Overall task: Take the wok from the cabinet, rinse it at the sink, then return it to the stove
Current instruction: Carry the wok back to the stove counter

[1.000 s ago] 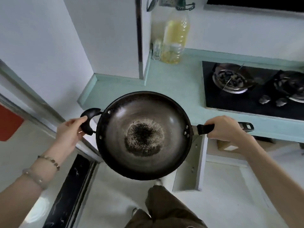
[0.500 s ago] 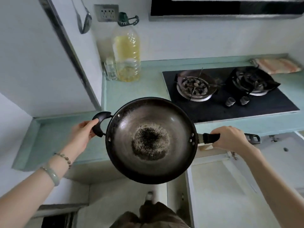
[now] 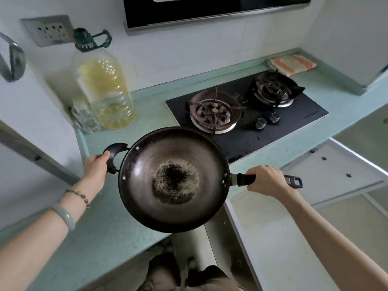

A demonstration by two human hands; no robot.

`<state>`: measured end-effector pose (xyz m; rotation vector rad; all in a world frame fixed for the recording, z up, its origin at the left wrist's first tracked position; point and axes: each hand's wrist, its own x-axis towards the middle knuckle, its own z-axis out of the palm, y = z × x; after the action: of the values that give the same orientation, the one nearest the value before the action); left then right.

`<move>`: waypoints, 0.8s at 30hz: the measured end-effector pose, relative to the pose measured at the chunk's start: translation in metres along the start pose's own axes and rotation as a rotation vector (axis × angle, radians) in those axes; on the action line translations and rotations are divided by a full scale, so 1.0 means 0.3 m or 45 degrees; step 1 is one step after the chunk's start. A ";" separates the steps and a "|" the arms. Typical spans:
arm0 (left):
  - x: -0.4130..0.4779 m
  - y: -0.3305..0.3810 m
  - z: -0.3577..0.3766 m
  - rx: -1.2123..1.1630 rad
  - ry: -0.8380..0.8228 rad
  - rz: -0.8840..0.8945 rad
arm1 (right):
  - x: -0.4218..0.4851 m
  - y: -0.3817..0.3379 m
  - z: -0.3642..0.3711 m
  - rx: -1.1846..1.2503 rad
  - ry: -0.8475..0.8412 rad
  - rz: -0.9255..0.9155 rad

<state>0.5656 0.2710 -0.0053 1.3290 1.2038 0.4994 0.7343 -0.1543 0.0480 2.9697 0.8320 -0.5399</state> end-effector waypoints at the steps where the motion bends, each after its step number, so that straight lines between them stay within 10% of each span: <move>1: 0.048 0.016 0.015 0.044 -0.003 -0.016 | 0.011 -0.025 0.014 0.013 0.000 0.024; 24: 0.543 0.068 0.137 0.432 0.052 0.019 | 0.225 -0.320 0.182 0.216 0.024 0.247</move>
<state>0.6681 0.3958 -0.0555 1.6219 1.3553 0.3428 0.7219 -0.0434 -0.0178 3.1658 0.5141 -0.6012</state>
